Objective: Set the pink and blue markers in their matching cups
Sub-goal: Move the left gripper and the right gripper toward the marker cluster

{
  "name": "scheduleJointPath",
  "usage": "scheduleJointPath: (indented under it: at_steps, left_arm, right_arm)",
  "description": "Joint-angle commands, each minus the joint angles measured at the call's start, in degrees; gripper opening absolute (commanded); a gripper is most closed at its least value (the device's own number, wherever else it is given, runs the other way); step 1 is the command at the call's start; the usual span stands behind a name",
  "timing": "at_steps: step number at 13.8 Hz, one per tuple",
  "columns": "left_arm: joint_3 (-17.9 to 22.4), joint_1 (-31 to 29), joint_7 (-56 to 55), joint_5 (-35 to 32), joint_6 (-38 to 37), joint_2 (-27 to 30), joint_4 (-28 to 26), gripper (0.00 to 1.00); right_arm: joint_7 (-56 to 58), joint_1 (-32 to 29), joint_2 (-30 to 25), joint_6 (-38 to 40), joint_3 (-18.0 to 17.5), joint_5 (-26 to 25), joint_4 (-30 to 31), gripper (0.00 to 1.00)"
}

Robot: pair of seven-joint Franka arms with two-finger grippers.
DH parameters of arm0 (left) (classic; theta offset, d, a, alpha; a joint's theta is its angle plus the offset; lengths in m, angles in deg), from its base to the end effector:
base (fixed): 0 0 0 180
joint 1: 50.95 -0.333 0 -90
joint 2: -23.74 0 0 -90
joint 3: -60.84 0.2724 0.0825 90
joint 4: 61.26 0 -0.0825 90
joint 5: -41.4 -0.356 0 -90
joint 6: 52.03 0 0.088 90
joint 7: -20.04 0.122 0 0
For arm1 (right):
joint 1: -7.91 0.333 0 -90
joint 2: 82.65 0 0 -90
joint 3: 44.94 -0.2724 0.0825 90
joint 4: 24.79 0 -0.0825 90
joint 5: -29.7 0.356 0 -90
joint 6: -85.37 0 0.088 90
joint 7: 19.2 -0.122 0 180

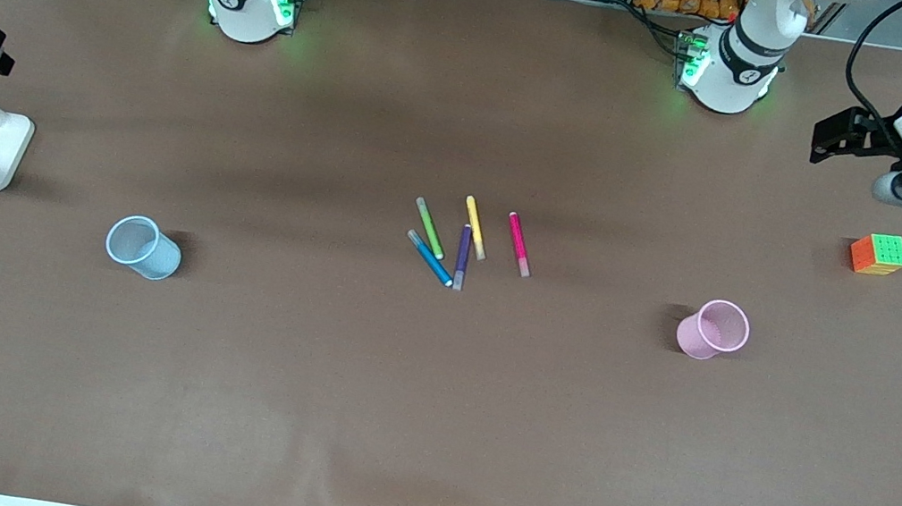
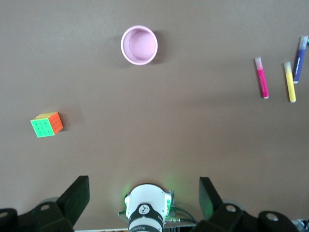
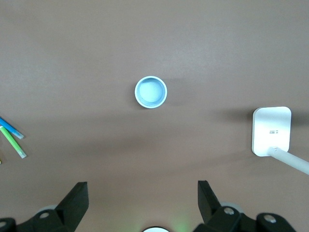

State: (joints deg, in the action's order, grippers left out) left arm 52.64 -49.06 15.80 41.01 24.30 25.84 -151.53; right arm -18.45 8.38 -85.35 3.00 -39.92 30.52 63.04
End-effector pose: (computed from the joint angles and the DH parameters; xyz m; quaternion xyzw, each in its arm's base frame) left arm 0.4793 -0.0855 0.5644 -0.9934 0.0500 0.1018 0.0188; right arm 0.4979 -0.0388 0.5952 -0.9991 0.0323 0.0237 0.0103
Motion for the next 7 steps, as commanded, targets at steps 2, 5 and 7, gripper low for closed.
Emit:
scheduleJointPath:
  at_steps: [2,5,7]
  left_arm:
    - [-0.06,0.31,-0.59,0.65,-1.1,-4.19,1.5,1.0]
    - [-0.06,1.45,-0.59,0.73,-1.1,-7.44,1.41,1.0]
    - [-0.14,2.16,-0.59,1.17,-1.1,-9.29,1.41,1.0]
  right_arm:
    - [0.13,-0.47,-0.99,0.02,-0.36,-0.12,0.67,0.55]
    - [0.04,-0.56,-0.99,0.1,-0.53,-0.12,0.67,0.36]
    - [0.04,-0.56,-0.9,0.19,-0.62,-0.12,0.67,0.78]
